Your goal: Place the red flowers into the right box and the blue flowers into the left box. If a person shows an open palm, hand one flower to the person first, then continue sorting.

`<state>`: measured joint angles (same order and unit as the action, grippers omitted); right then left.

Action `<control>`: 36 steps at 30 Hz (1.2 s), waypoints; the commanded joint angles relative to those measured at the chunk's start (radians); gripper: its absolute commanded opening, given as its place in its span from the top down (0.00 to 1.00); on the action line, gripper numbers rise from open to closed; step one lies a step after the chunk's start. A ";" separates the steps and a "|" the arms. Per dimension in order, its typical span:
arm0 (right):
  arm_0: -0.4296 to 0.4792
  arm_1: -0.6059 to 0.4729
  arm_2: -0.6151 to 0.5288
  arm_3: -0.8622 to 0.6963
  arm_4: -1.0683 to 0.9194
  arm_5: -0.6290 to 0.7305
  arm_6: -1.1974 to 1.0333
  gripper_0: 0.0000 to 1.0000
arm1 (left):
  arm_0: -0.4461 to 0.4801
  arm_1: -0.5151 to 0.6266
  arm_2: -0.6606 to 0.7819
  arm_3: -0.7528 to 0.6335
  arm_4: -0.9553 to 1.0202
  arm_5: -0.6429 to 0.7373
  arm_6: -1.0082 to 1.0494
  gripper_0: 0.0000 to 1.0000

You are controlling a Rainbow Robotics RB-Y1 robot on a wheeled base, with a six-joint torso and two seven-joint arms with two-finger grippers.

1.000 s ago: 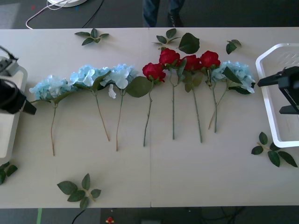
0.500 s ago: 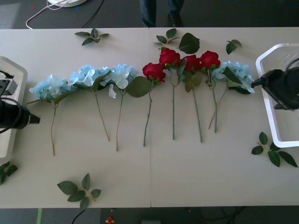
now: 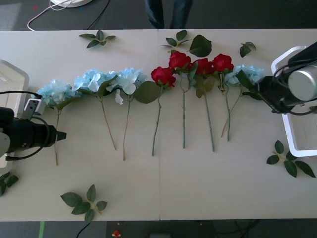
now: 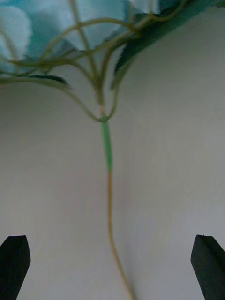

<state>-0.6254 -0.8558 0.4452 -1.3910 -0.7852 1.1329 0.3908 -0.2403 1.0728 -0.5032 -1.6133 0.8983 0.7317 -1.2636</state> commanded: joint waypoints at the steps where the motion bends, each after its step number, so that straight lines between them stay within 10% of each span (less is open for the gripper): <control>1: -0.074 0.058 0.021 0.049 0.050 -0.013 0.043 0.00 | -0.089 0.058 -0.078 0.023 -0.010 -0.074 0.087 0.00; 24: -0.260 0.235 0.270 0.411 0.167 -0.180 0.036 0.02 | -0.180 0.019 -0.259 0.156 -0.053 -0.319 0.110 0.00; 29: -0.263 0.242 0.274 0.417 0.165 -0.185 0.034 1.00 | -0.195 0.018 -0.276 0.156 -0.053 -0.319 0.112 0.00; 36: -0.263 0.244 0.274 0.417 0.167 -0.188 0.039 1.00 | -0.197 0.015 -0.276 0.156 -0.104 -0.319 0.104 0.16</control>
<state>-0.8492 -0.6392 0.7150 -0.9753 -0.6264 0.9555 0.3917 -0.3985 1.0802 -0.7727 -1.4610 0.8209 0.4257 -1.2003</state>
